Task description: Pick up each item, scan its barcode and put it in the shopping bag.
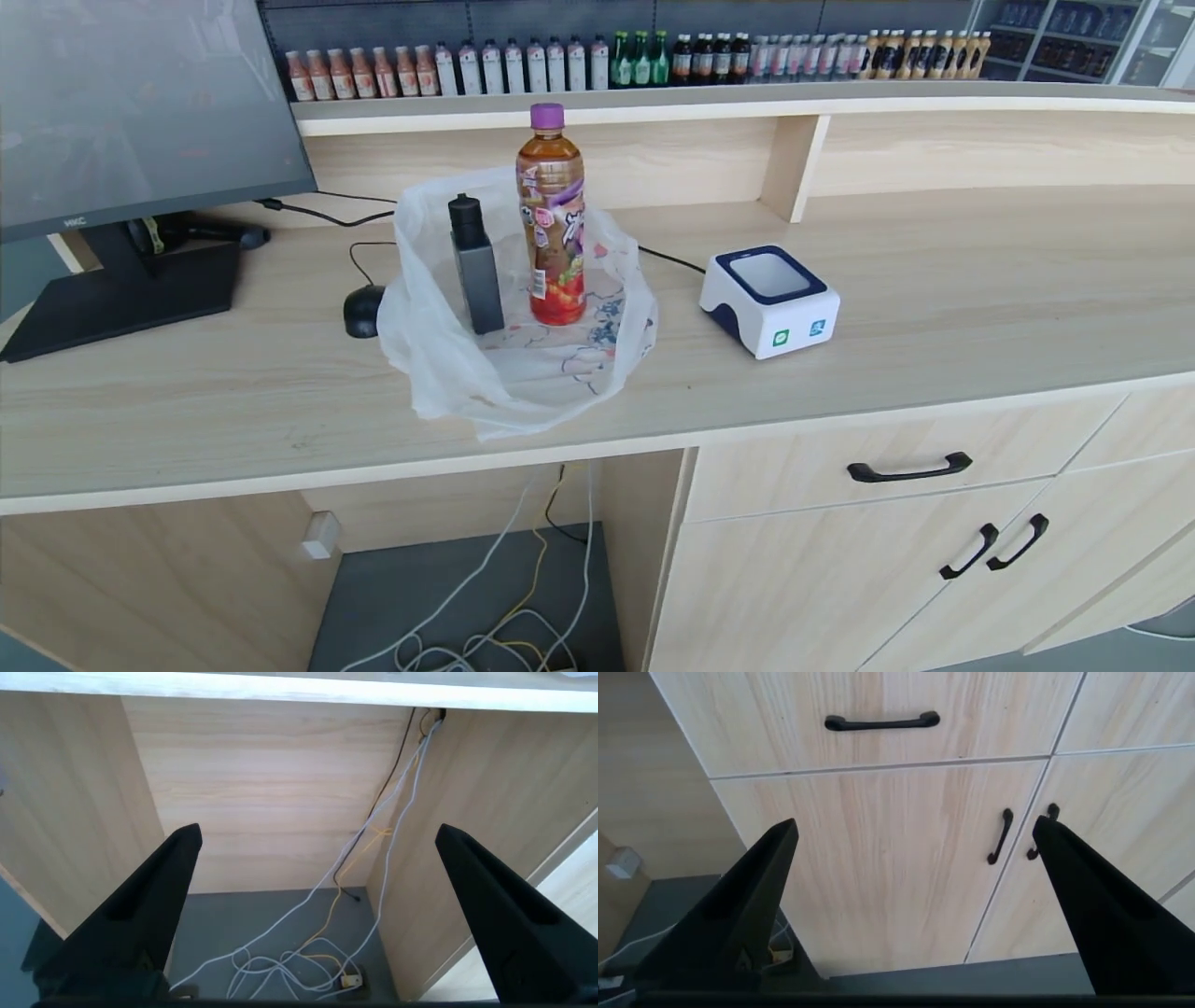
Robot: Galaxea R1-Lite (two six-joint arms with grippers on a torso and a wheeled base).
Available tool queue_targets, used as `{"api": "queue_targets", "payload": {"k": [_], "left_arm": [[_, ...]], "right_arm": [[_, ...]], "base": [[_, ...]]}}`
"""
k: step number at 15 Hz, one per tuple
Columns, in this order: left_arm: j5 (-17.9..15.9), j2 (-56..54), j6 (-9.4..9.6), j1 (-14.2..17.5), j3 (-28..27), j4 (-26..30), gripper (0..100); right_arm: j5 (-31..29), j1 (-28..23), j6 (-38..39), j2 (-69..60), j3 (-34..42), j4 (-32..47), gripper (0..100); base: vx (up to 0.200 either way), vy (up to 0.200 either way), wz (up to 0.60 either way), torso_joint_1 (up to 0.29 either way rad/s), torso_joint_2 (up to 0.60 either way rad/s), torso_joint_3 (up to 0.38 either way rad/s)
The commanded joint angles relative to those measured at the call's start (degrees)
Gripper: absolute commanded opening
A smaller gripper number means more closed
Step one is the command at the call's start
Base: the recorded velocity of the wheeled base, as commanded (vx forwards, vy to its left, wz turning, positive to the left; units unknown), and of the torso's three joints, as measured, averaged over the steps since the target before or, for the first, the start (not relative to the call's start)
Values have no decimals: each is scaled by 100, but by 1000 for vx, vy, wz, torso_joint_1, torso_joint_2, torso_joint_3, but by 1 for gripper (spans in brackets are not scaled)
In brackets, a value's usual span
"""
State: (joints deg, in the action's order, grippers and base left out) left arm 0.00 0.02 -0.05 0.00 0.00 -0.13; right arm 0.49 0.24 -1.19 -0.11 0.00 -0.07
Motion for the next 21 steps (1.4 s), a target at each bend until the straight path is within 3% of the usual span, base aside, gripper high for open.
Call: {"api": "queue_targets", "payload": {"k": [1,14,21], "left_arm": [[0,-2,-4,0,0,-4,100],[0,-2,-4,0,0,-4,100],[0,-2,22,0,0,-4,100]], "right_arm": [[4,2,5,11,0,-1,100],[4,2,5,11,0,-1,100],[4,2,14,11,0,-1,100]], "base": [[0,-200,600,-2,-2,-2],[0,-200,0,4,0,3],[0,0,0,0,0,0]]}}
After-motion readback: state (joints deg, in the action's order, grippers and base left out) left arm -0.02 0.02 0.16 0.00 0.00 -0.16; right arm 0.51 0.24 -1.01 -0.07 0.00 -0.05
